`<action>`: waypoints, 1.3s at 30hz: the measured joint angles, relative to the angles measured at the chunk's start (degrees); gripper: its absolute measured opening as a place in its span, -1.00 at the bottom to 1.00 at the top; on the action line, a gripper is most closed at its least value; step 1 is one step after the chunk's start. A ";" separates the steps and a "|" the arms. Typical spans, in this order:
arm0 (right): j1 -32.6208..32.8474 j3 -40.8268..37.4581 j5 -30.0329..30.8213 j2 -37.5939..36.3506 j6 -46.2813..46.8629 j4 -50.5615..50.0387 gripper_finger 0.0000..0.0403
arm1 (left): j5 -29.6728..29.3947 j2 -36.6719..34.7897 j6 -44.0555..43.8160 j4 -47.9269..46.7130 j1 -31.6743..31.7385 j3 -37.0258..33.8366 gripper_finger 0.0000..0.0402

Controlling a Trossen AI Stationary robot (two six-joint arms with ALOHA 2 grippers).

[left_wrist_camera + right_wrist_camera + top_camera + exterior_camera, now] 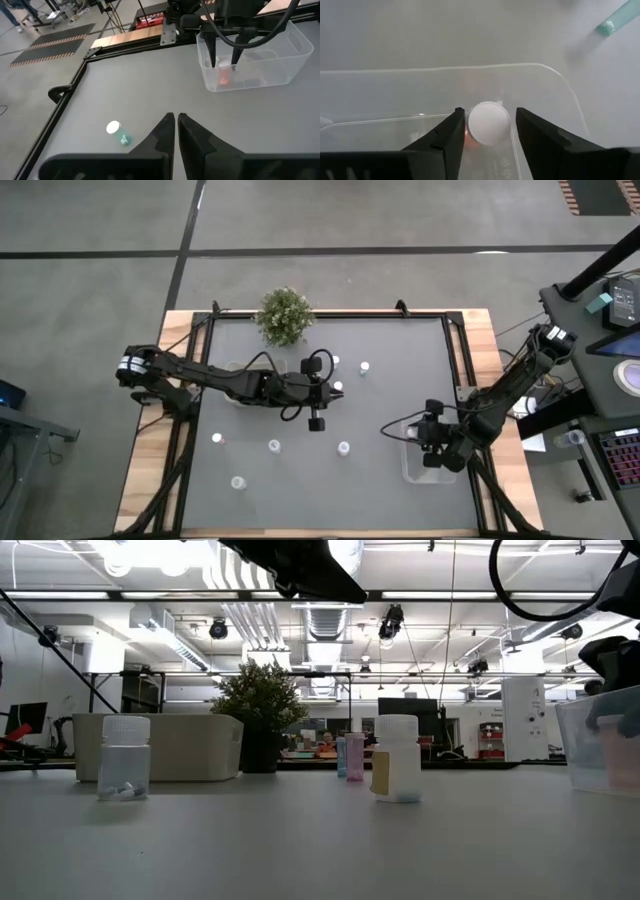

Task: Pick and place medicine bottles into bin by pill shape (circle, oval)
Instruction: Put the left blue pill bottle into the transparent bin

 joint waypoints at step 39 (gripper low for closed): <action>-4.77 17.88 8.02 -1.94 -27.06 8.09 -0.12 | 0.02 0.02 0.00 -0.09 0.02 -0.07 -0.97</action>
